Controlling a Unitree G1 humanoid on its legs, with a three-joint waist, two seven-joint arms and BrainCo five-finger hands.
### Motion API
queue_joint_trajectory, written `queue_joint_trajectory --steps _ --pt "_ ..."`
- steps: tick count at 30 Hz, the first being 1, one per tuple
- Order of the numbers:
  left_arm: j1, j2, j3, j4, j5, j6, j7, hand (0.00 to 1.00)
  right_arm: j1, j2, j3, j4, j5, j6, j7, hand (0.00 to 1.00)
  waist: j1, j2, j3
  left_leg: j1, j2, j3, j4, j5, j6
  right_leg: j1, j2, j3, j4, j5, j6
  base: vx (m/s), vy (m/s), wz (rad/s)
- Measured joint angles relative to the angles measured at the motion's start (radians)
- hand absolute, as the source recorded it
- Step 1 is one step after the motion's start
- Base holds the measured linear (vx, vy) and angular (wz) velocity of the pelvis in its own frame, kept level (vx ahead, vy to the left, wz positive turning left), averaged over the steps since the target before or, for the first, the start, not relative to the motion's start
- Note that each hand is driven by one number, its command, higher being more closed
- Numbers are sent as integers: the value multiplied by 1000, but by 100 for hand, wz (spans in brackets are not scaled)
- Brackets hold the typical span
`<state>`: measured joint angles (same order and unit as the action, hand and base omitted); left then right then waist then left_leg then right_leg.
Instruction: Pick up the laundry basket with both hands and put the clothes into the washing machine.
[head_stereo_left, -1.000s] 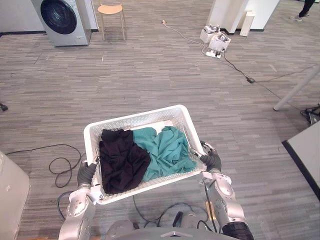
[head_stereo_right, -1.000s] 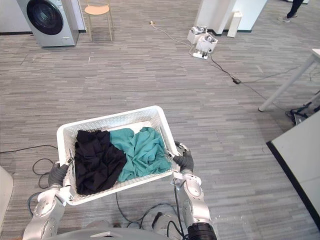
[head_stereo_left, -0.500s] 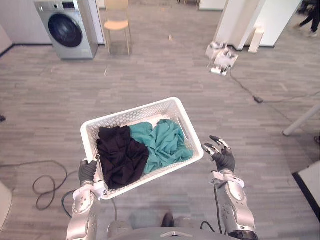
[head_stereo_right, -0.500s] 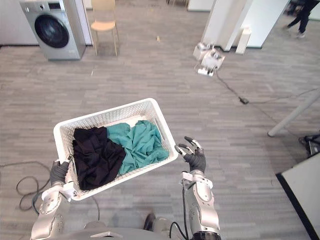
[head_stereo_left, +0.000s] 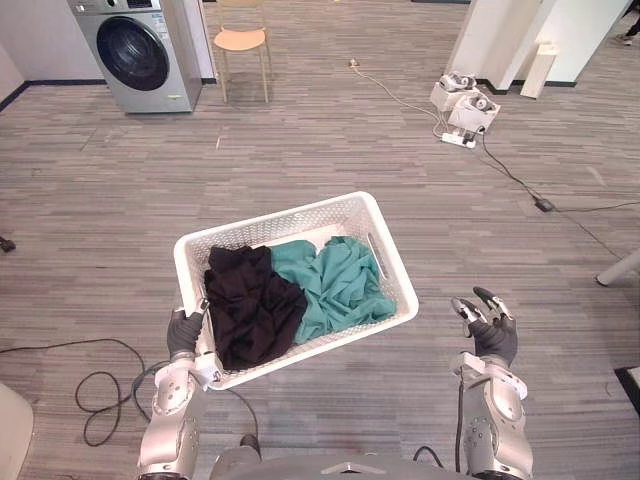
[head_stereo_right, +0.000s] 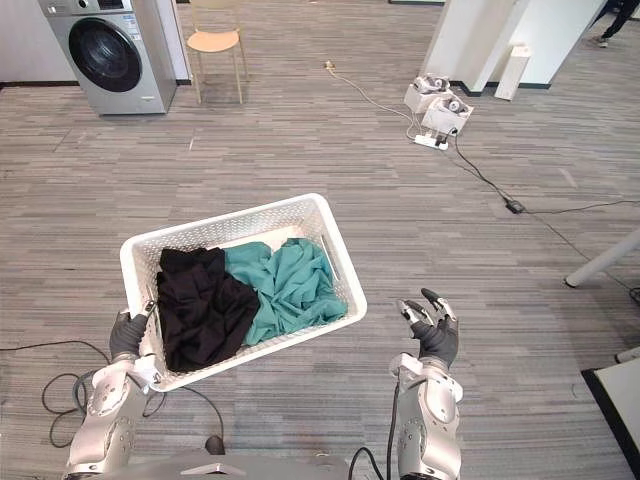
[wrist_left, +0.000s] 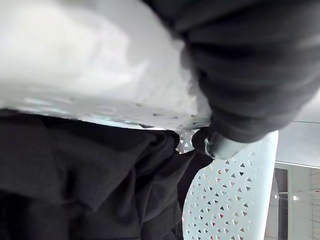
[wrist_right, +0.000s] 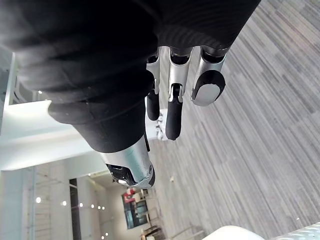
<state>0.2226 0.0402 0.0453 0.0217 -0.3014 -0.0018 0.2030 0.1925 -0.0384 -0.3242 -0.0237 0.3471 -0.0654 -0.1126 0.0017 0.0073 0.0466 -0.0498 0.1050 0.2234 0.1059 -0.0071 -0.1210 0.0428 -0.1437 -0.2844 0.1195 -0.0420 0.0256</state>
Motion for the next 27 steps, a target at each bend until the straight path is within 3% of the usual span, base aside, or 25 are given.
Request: queue_joint_trajectory --steps 5,8,10,11,13,14,17,19,23,27 --pt "0 0 19 -7 0 0 4 100 -8 20 -2 1 0 0 -4 100 -2 -2 -1 -6 0 3 4 -10 5 5 -4 6 -28 15 24 24 26 -5" --pt "-1 -2 7 -7 0 0 4 100 -21 19 -23 -2 0 0 -19 100 -5 -3 -1 -44 14 11 83 -56 13 8 0 5 -36 20 32 -59 15 -2" --pt "-6 -2 -36 -7 0 0 -1 100 -21 23 -66 -37 0 0 -44 100 -15 -8 0 -86 -2 12 136 -108 29 3 -32 -16 -9 -8 88 -92 108 26" --pt "-9 -1 -47 -7 0 0 -2 100 -22 24 -75 -48 0 -2 -44 100 -20 -9 1 -96 -11 12 151 -118 35 -8 -48 -27 20 -25 94 -47 127 47" --pt "-23 0 -70 -7 0 0 -23 100 -23 24 -105 -59 0 -6 -49 100 -36 -26 12 -115 -30 17 196 -150 49 -31 -94 -50 114 -76 83 -4 131 53" --pt "-37 4 -90 -7 3 0 -32 100 -23 22 -118 -59 -1 -6 -50 100 -40 -22 10 -123 -39 18 229 -165 47 -46 -119 -56 187 -101 61 16 161 48" --pt "-71 27 -92 -16 10 1 -34 100 -41 21 -89 -59 -1 -6 -50 100 -34 -26 10 -139 -57 7 281 -189 73 -80 -152 -52 279 -87 39 26 196 21" --pt "-80 47 -76 -52 10 0 -32 100 -64 22 -69 -59 -1 -7 -47 100 -30 -37 10 -145 -69 4 294 -198 87 -80 -164 -54 269 -76 29 66 165 8" --pt "-71 58 10 -167 10 0 -20 100 -110 22 -47 -31 -2 -7 -40 100 5 -41 8 -145 -89 23 287 -205 100 -74 -177 -56 219 -55 35 51 125 -10" --pt "24 42 96 -405 22 0 11 100 -97 21 -40 4 -2 -7 -37 100 6 -40 11 -120 -95 7 268 -205 101 -117 -200 -59 352 -44 19 56 13 11"
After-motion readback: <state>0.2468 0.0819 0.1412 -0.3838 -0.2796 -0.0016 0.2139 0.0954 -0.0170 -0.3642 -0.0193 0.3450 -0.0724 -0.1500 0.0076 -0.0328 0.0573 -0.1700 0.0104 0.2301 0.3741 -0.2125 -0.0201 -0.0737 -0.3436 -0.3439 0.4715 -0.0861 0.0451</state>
